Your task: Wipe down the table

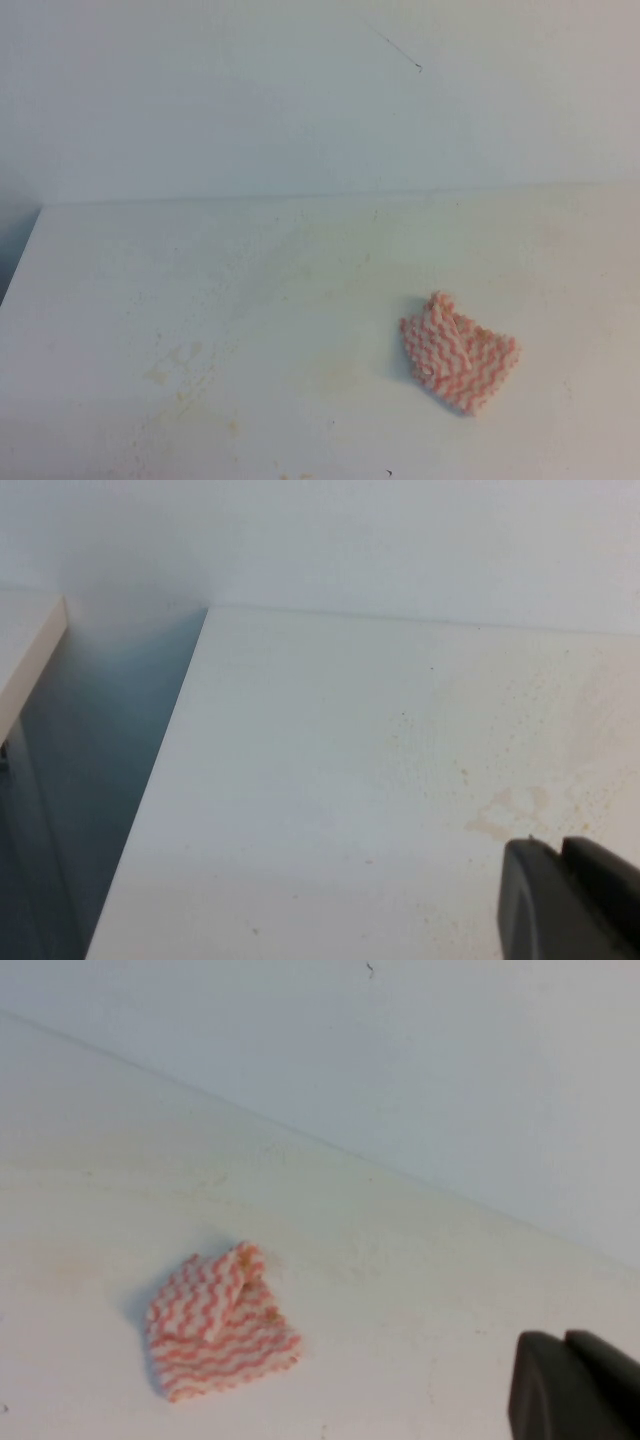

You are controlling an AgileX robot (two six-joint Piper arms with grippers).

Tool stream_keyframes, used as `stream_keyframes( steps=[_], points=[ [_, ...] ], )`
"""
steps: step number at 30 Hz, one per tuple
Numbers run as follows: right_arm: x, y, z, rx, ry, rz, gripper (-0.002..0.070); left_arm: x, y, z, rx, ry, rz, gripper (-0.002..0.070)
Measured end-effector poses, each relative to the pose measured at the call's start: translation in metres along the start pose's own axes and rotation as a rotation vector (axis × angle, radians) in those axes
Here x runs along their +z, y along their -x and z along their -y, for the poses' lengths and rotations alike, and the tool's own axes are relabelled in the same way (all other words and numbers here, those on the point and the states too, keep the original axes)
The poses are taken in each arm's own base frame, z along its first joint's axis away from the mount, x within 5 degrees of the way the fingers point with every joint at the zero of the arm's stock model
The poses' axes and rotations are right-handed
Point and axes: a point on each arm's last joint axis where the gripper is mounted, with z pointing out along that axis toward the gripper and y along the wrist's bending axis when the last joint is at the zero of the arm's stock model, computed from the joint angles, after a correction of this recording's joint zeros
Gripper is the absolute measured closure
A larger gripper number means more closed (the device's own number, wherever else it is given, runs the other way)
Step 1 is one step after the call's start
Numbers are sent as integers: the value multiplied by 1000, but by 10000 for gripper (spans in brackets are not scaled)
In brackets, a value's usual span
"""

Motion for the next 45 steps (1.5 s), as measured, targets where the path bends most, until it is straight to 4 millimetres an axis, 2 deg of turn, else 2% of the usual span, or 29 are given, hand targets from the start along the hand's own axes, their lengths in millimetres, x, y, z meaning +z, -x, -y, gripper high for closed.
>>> stream_keyframes(
  steps=[4,17,22,28,31,34,38,45],
  points=[
    [-1,-2,2,-56,-19,-8,677,0,0,0,0,0,0,675],
    [-2,-3,3,-57,-24,-14,677,0,0,0,0,0,0,675],
    [-17,-8,12,-14,-58,45,677,0,0,0,0,0,0,675],
    [-41,-40,23,82,-239,106,677,0,0,0,0,0,0,675],
    [-46,-60,23,110,-315,111,677,0,0,0,0,0,0,675],
    [-44,-81,19,118,-344,104,677,0,0,0,0,0,0,675],
    [-31,-101,15,103,-365,30,677,0,0,0,0,0,0,675],
    [-26,-120,15,129,-460,-102,677,0,0,0,0,0,0,675]
  ],
)
